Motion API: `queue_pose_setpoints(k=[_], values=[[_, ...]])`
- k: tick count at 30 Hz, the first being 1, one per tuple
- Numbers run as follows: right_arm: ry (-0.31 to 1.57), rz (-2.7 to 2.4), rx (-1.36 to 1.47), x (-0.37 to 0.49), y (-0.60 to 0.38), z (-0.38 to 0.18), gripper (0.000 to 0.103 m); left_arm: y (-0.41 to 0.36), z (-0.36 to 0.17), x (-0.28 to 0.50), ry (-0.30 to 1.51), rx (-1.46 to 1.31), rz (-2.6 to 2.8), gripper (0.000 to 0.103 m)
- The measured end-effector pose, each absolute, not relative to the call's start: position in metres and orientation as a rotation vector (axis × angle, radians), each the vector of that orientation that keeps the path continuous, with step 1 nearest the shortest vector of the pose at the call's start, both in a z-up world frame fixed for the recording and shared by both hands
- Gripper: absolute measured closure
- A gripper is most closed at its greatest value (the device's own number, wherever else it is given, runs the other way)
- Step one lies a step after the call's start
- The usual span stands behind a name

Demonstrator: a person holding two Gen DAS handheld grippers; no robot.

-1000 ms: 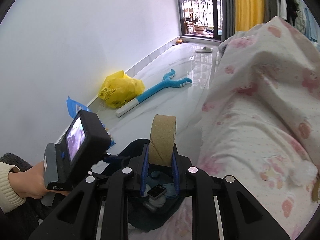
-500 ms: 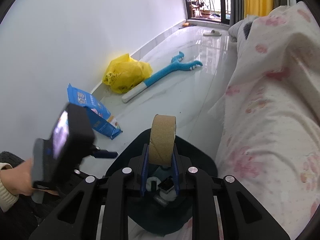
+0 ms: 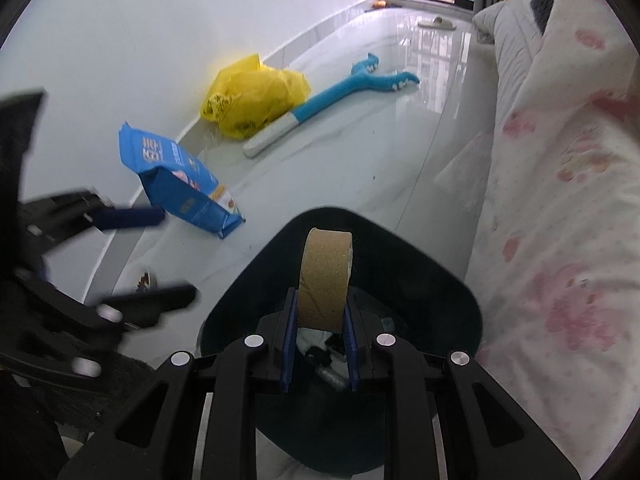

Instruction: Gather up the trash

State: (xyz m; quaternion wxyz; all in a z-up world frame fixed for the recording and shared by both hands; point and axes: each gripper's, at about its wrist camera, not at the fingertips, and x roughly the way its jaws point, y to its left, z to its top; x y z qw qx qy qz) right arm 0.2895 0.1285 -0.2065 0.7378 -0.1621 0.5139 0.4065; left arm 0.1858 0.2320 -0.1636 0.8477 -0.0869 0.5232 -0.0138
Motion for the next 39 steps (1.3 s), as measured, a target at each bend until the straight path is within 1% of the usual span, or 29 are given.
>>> queue_pose_setpoints(k=[7,14,15,16,17,18,22,25,29,39], values=[[1.212,0.88,-0.416,0.283,0.136,-0.234,0.082,0.233,-0.114,0.18,0.948,-0.184,-0.013,0.024],[1.238,0.851,-0.434,0.282,0.131,-0.239,0.081,0.23,-0.082,0.18,0.832,-0.152,0.0,0.024],[1.244,0.846,-0.434,0.282,0.131,-0.239,0.079,0.229,-0.077,0.179,0.818,-0.145,0.002,0.024],[1.248,0.836,-0.434,0.282,0.129,-0.238,0.071,0.226,-0.071,0.179,0.797,-0.131,0.008,0.024],[1.249,0.831,-0.433,0.281,0.127,-0.237,0.058,0.226,-0.066,0.178,0.784,-0.119,0.012,0.023],[1.246,0.829,-0.433,0.281,0.127,-0.236,0.055,0.224,-0.064,0.178,0.774,-0.106,0.017,0.022],[1.218,0.834,-0.432,0.279,0.122,-0.225,0.053,0.214,-0.05,0.178,0.729,-0.064,0.017,0.022],[1.202,0.839,-0.417,0.28,0.115,-0.217,0.049,0.204,-0.042,0.178,0.698,-0.051,0.001,0.02],[1.167,0.856,-0.381,0.282,0.106,-0.201,0.044,0.187,-0.032,0.181,0.662,-0.038,-0.021,0.016],[1.021,0.876,-0.304,0.286,0.067,-0.156,0.04,0.161,-0.014,0.194,0.613,-0.076,-0.044,0.014]])
